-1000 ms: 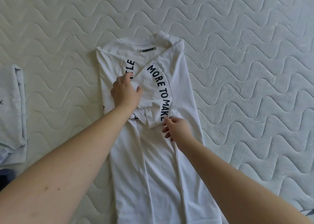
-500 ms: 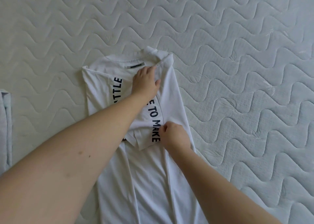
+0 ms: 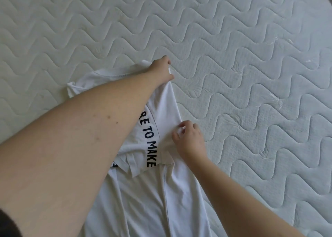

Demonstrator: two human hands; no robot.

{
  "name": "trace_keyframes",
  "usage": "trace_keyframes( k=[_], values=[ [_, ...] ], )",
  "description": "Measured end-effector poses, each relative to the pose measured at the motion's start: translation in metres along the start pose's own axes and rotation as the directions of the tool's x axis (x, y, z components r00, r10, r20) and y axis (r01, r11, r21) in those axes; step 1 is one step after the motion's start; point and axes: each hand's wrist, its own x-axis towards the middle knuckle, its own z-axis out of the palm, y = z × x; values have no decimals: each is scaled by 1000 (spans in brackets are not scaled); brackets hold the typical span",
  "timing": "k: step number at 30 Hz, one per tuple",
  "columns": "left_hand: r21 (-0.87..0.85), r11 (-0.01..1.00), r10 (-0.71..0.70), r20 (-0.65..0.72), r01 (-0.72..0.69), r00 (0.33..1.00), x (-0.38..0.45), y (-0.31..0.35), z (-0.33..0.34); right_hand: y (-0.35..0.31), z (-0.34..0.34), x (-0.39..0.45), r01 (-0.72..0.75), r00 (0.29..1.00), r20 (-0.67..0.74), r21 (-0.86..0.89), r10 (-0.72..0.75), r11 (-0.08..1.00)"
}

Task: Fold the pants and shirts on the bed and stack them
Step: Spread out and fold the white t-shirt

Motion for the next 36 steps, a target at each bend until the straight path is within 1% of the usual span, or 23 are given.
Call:
trace_keyframes(
  k=[2, 4, 6, 7, 10, 12, 14, 17, 18, 20, 23, 25, 26, 28, 31, 33, 35, 36],
  values=[
    [-35, 999, -7, -54, 6, 999, 6, -2, -1, -1, 1, 3, -12, 1000, -14, -4, 12, 1000],
    [-149, 989, -40, -106, 24, 994, 11, -6, -4, -1, 2, 6, -32, 999, -37, 15, 32, 999],
    [-258, 966, -55, -128, 20, 990, 13, -12, -6, -1, 2, 9, -61, 996, -63, 50, 64, 997],
    [-300, 954, -56, -135, 14, 989, 13, -14, -6, 0, 1, 11, -76, 995, -66, 44, 79, 996],
    [-398, 917, -67, -159, -2, 985, 14, -20, -2, 5, -1, 17, -94, 995, -28, -47, 92, 994],
    [-428, 904, -57, -139, -8, 989, 13, -20, 1, 10, -5, 20, -107, 994, -12, -87, 106, 990],
    [-433, 901, -25, -83, -13, 996, 10, -20, 2, 16, -10, 21, -128, 992, -23, -126, 126, 984],
    [-338, 938, 79, -22, -81, 997, -1, -22, -2, 22, -11, 17, -125, 992, -52, -147, 119, 981],
    [-291, 949, 120, -21, -121, 993, -6, -23, -4, 23, -9, 15, -113, 992, -65, -144, 105, 983],
    [-201, 963, 167, -75, -179, 983, -18, -23, -7, 23, -5, 9, -68, 992, -117, -144, 52, 987],
    [38, 974, 227, -224, -225, 948, -49, -27, -2, 17, 4, -5, 80, 963, -233, -237, -137, 968],
    [199, 950, 285, -248, -239, 926, -78, -34, 8, 11, 12, -15, 225, 919, -264, -261, -294, 939],
    [265, 934, 302, -234, -239, 924, -92, -38, 14, 9, 16, -20, 292, 898, -251, -277, -362, 916],
    [336, 913, 316, -227, -230, 921, -120, -49, 25, 6, 27, -26, 403, 869, -165, -311, -466, 861],
    [317, 925, 309, -314, -208, 898, -164, -74, 28, -2, 44, -34, 497, 845, -22, -332, -534, 802],
    [361, 913, 314, -322, -190, 893, -196, -100, 31, -3, 51, -37, 530, 835, 48, -340, -549, 777],
    [413, 896, 286, -266, -159, 920, -226, -127, 39, 4, 55, -36, 518, 852, 144, -365, -503, 773],
    [434, 889, 258, -219, -143, 941, -238, -137, 43, 9, 55, -35, 514, 857, 210, -408, -470, 755]
  ],
)
